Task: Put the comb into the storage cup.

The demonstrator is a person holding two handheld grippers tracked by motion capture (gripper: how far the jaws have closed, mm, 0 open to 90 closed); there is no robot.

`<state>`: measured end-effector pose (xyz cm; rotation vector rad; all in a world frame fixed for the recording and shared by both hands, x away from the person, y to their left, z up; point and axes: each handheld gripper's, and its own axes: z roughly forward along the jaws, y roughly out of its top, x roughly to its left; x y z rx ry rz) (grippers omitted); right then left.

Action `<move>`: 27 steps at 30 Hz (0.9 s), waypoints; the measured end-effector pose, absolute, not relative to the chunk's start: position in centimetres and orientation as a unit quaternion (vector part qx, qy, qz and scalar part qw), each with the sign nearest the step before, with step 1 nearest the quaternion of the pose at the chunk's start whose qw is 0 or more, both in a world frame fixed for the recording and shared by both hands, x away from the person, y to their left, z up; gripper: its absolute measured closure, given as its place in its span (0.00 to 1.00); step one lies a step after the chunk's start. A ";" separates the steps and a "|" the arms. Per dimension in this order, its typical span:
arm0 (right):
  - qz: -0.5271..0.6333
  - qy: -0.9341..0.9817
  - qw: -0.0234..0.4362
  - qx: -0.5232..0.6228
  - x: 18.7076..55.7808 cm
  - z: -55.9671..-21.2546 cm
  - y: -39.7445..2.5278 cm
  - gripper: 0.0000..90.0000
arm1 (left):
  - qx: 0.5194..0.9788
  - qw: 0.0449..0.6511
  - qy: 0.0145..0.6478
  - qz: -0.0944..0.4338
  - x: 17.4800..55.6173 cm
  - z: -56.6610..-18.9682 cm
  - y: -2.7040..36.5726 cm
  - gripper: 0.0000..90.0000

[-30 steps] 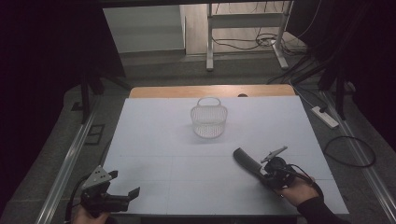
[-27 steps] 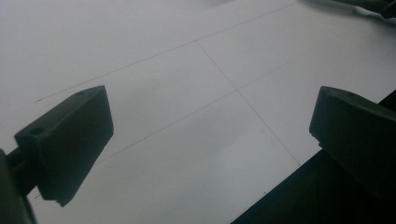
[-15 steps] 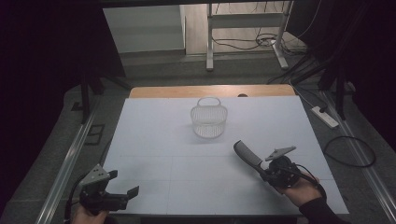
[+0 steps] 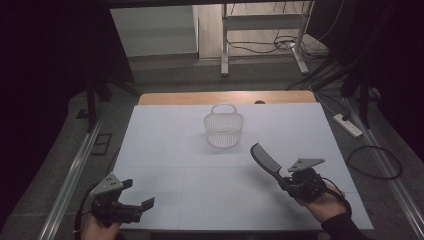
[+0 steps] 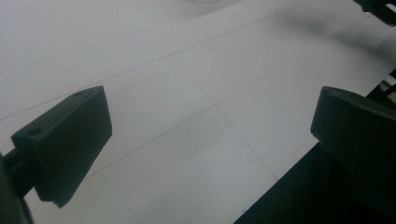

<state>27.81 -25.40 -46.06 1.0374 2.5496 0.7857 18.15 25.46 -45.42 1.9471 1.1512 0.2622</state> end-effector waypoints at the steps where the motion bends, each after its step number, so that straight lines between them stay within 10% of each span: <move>1: 0.275 0.882 0.141 0.357 27.8 -46.0 -25.4 0.81 | 0.777 0.421 0.457 0.103 18.3 -45.5 25.4 0.00; 27: 0.318 0.868 0.181 0.335 26.9 -44.7 -25.3 0.81 | 0.771 0.472 0.422 0.067 21.8 -43.6 23.7 0.00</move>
